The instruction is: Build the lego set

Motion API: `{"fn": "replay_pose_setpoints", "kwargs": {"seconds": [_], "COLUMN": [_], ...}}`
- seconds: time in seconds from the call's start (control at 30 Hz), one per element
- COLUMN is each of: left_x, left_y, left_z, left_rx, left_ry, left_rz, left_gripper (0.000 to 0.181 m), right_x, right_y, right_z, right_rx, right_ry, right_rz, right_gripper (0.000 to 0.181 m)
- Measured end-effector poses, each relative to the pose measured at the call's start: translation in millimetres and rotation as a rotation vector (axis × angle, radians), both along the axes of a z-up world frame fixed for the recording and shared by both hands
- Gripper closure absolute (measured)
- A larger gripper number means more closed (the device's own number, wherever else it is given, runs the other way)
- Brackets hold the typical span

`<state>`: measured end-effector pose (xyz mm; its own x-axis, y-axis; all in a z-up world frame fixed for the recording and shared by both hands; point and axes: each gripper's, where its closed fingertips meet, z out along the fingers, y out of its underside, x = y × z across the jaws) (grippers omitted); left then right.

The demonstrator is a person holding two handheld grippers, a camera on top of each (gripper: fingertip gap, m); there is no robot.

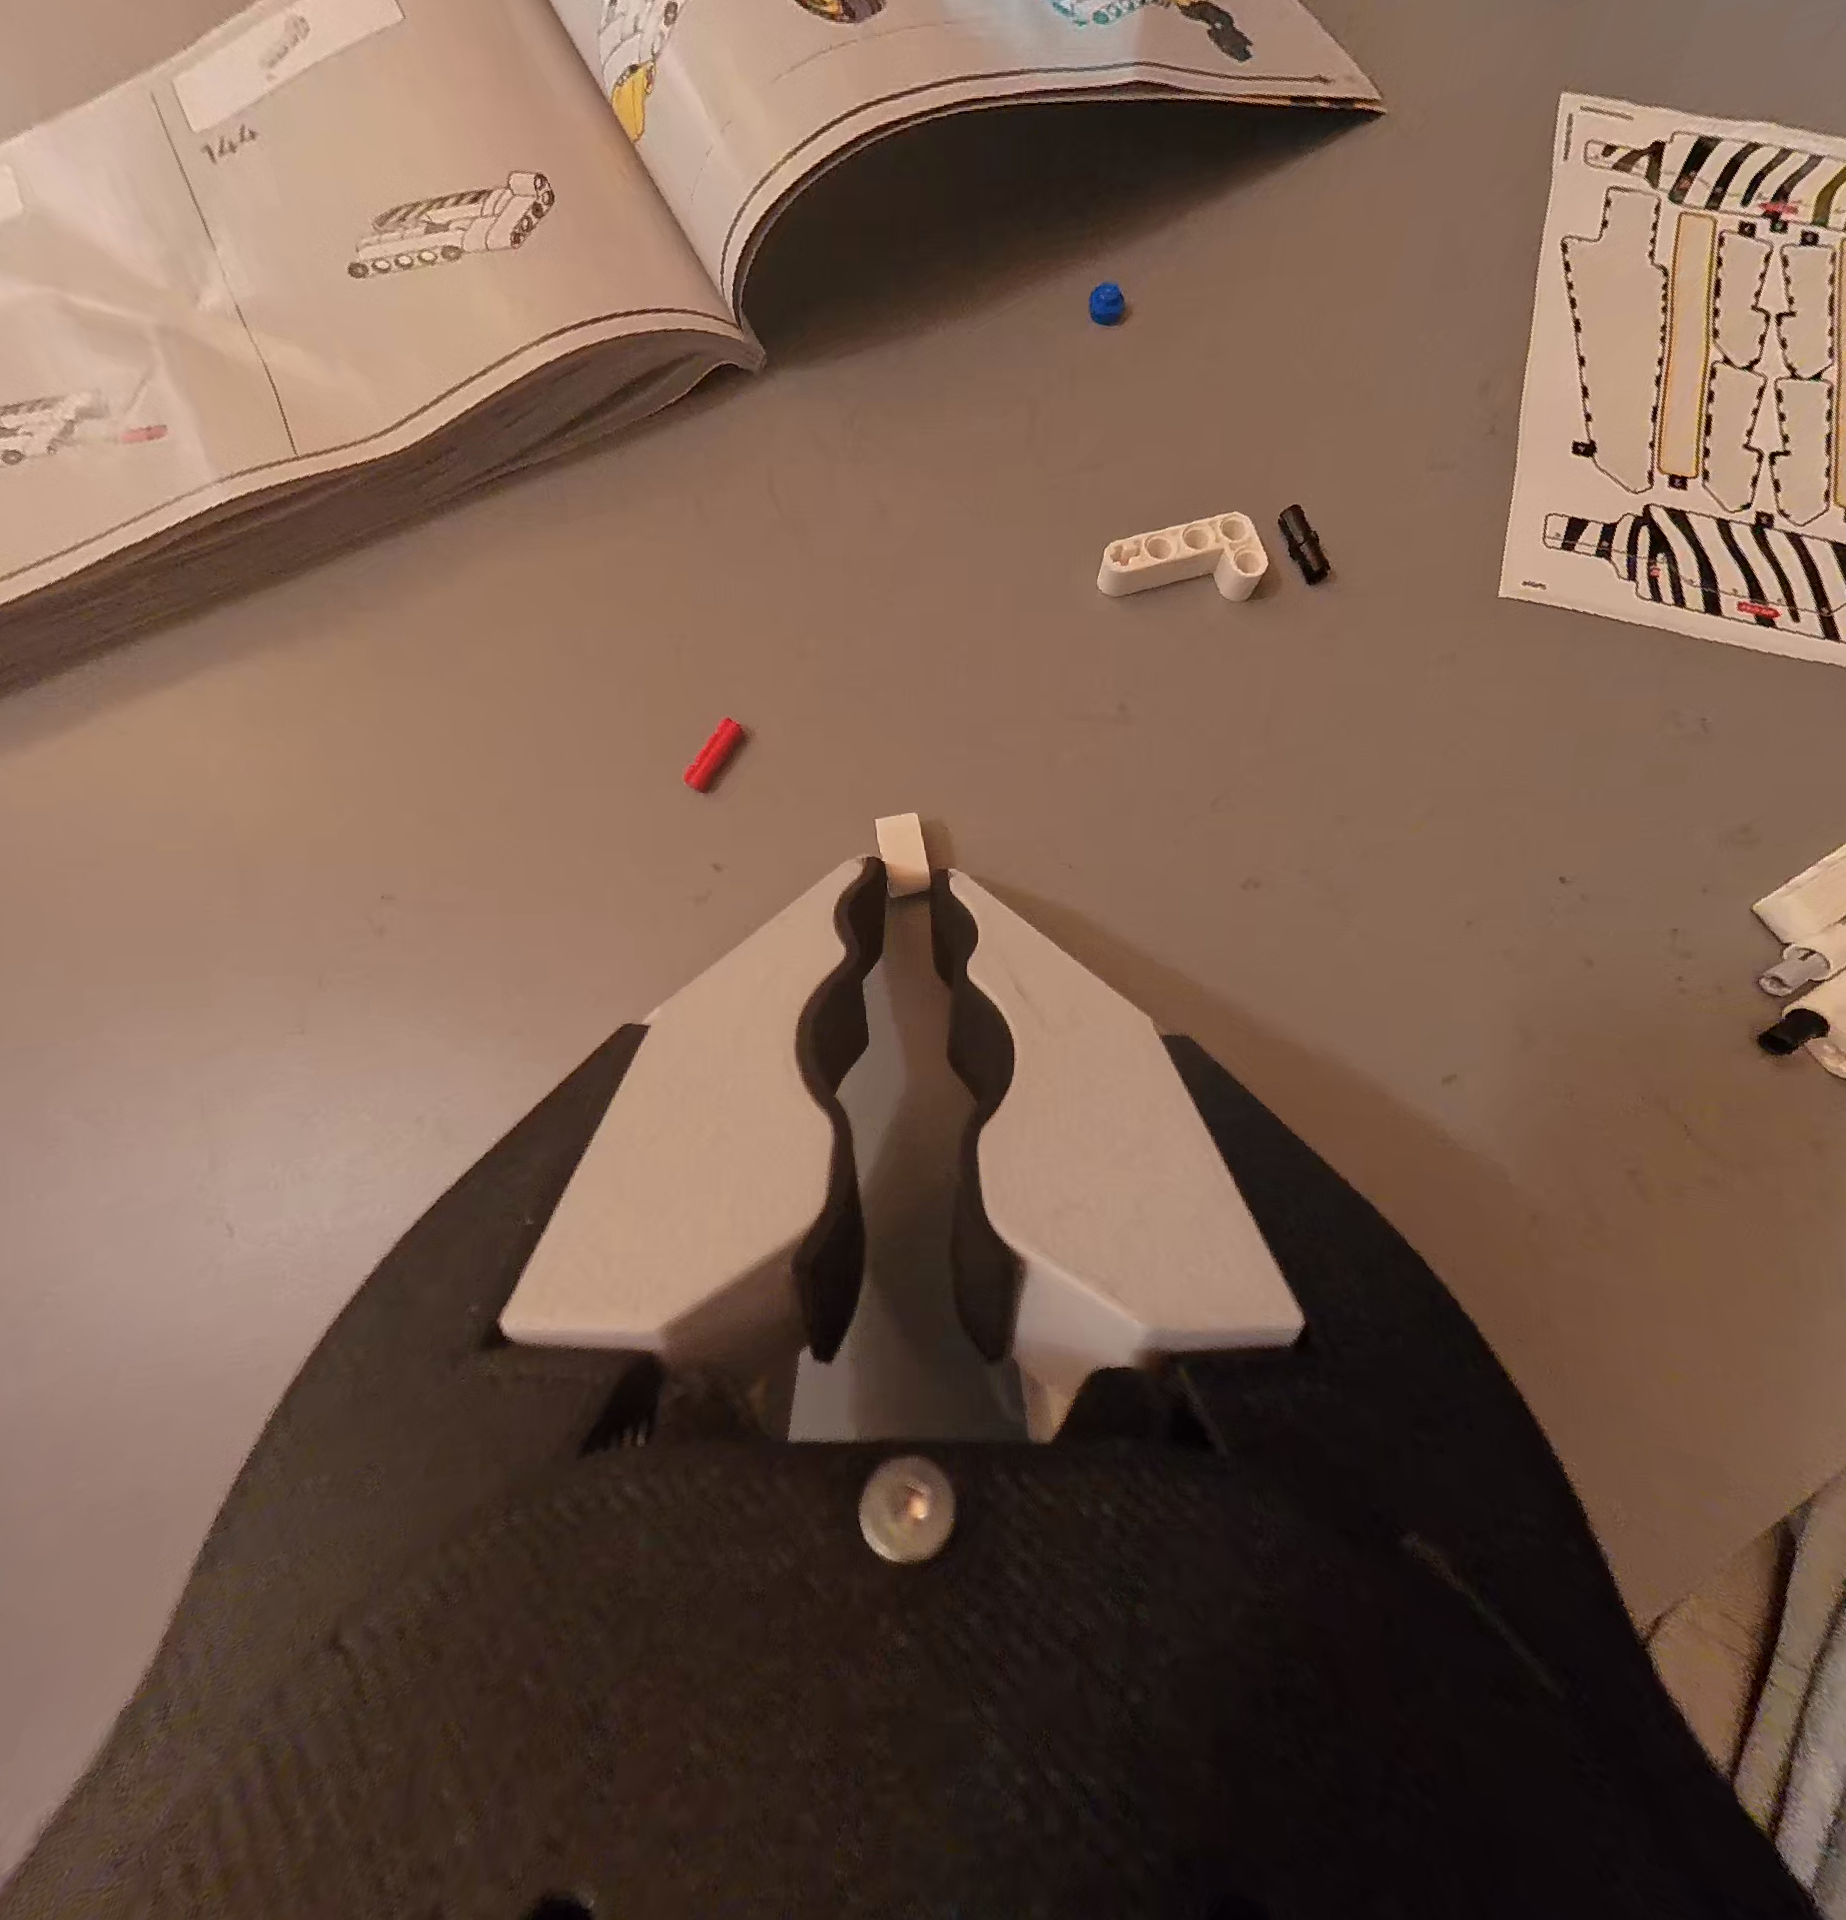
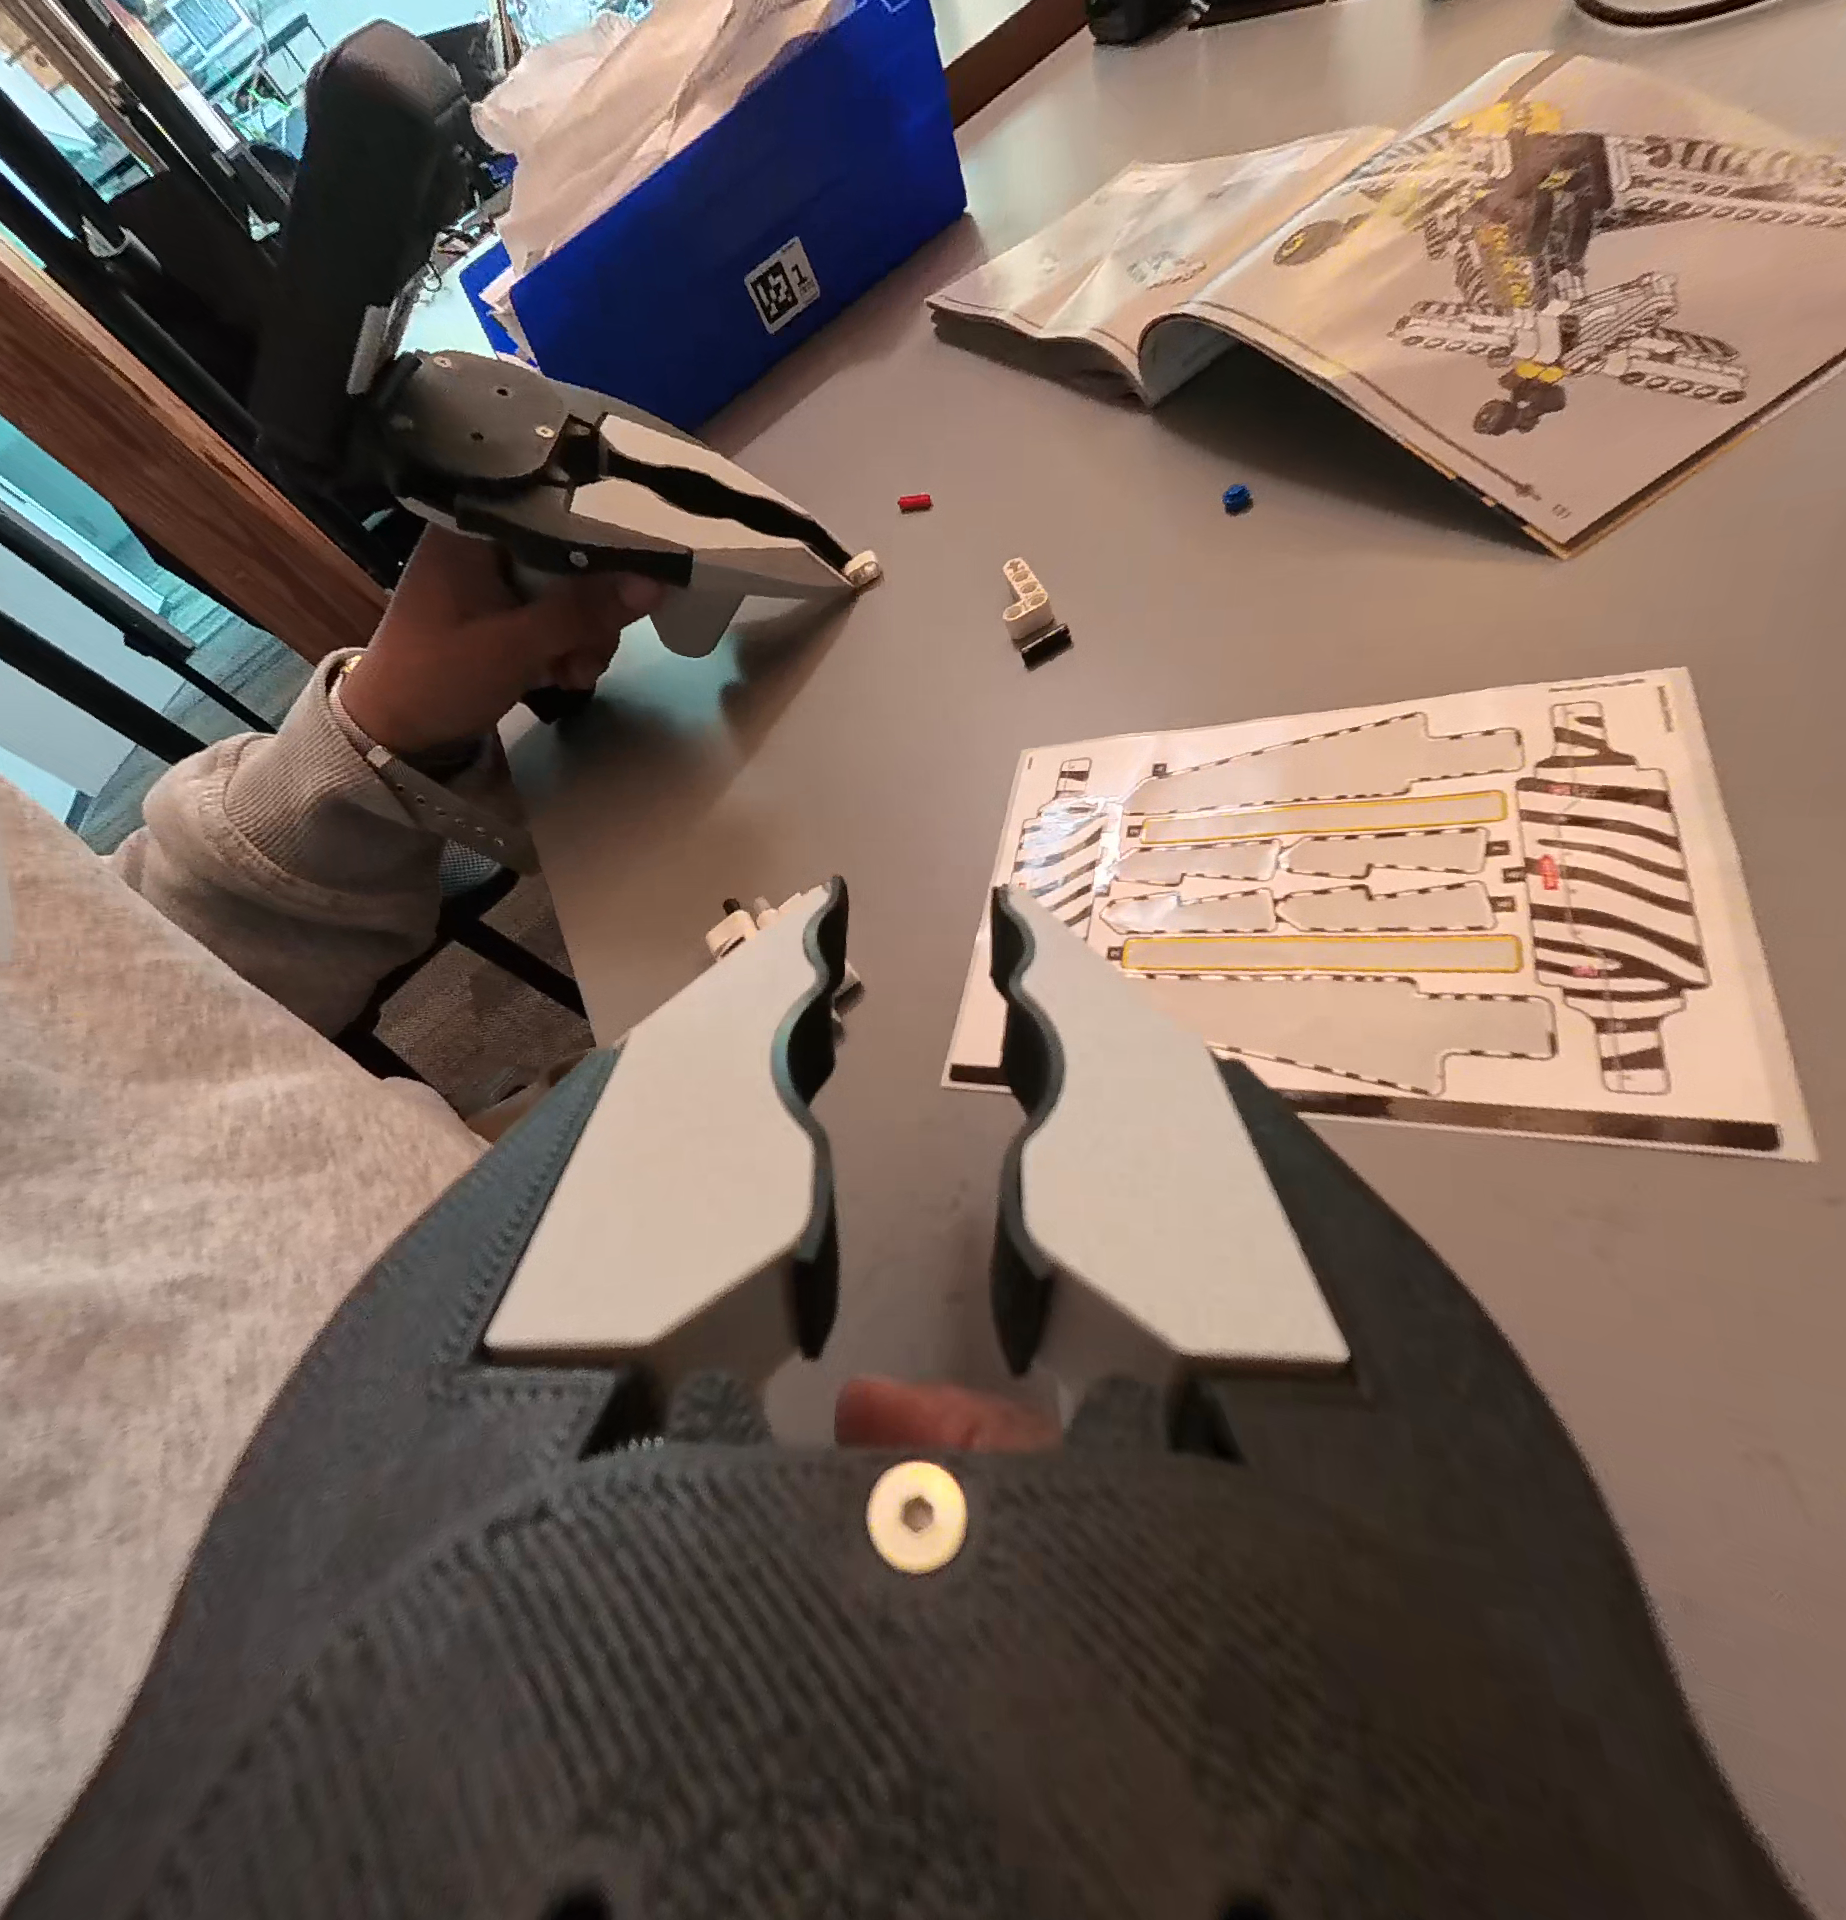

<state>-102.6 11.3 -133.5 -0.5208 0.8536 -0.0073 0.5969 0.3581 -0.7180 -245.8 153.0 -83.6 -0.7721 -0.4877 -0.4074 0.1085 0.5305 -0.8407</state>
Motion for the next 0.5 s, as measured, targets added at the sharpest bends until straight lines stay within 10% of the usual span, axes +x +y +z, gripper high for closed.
{"fn": "replay_pose_setpoints", "kwargs": {"seconds": [0.5], "left_x": [11], "left_y": [-7], "left_z": [17], "left_rx": [-0.071], "left_ry": [0.088], "left_rz": [0.048], "left_gripper": [0.174], "right_x": [20], "right_y": [-13], "right_z": [14], "right_rx": [-0.090], "right_ry": [0.106], "right_rz": [0.049], "right_gripper": [0.159]}}
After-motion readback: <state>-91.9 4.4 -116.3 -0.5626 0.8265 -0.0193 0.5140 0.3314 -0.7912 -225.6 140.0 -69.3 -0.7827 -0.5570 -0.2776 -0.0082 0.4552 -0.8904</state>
